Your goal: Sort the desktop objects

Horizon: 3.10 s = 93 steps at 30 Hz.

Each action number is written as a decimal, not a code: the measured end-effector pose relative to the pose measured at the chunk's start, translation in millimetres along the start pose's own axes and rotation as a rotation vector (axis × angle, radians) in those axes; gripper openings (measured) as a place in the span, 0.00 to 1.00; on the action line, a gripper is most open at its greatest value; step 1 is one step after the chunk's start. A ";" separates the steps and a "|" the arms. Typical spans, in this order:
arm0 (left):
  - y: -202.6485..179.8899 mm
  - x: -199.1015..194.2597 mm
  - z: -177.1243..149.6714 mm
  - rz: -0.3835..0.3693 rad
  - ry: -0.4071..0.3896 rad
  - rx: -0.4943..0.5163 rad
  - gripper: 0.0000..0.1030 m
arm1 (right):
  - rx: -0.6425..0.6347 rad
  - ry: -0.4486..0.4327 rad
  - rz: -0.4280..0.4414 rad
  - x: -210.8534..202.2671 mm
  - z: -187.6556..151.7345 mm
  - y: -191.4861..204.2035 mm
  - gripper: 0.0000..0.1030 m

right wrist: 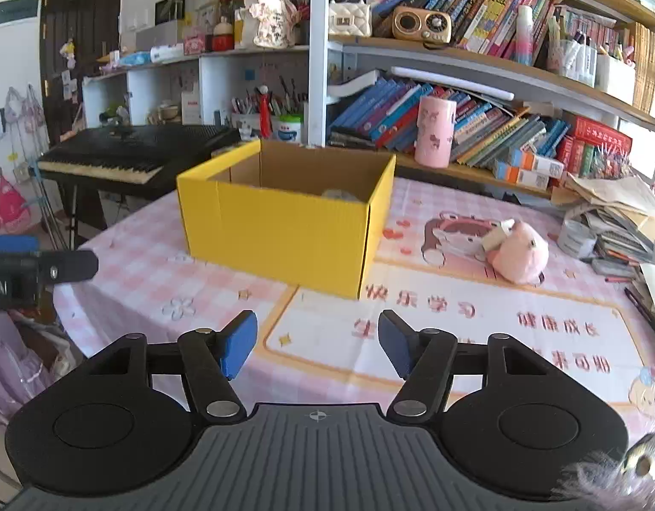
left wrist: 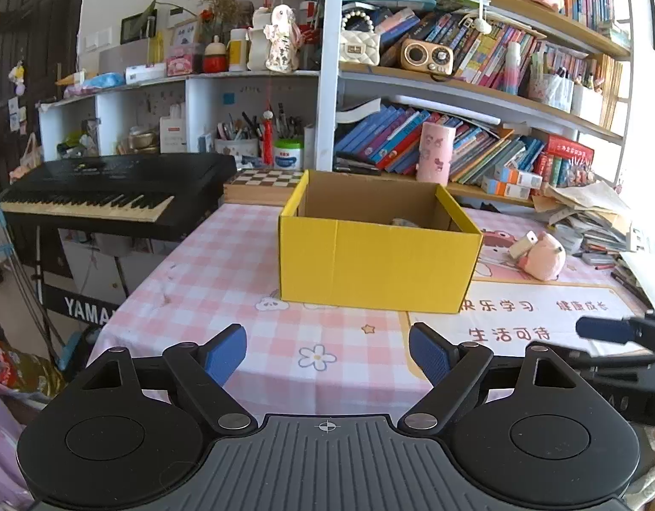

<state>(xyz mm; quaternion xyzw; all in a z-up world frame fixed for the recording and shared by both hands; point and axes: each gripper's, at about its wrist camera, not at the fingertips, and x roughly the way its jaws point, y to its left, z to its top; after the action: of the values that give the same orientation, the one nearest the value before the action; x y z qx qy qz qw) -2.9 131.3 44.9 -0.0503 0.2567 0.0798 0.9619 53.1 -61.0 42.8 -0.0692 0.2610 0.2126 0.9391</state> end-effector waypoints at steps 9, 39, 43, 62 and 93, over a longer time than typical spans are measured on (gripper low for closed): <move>-0.6 -7.1 -11.2 -0.040 0.024 0.006 0.84 | -0.010 0.023 -0.009 -12.6 -17.2 14.6 0.60; -30.1 -2.0 -27.6 -0.152 0.071 0.030 0.84 | 0.003 0.073 -0.104 -35.6 -40.4 -0.7 0.63; -44.2 3.6 -25.4 -0.182 0.076 0.055 0.84 | 0.030 0.089 -0.126 -36.5 -44.8 -13.4 0.63; -116.2 35.3 -17.4 -0.293 0.114 0.151 0.84 | 0.089 0.124 -0.201 -36.1 -52.0 -73.6 0.64; -242.3 129.9 29.8 -0.312 0.123 0.246 0.84 | 0.199 0.183 -0.192 35.1 -30.6 -215.2 0.64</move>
<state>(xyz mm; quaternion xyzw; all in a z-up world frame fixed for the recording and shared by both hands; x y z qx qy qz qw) 166.1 -86.1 19.0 0.0238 0.3118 -0.1052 0.9440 159.9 -249.3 2.5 -0.0193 0.3573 0.0878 0.9297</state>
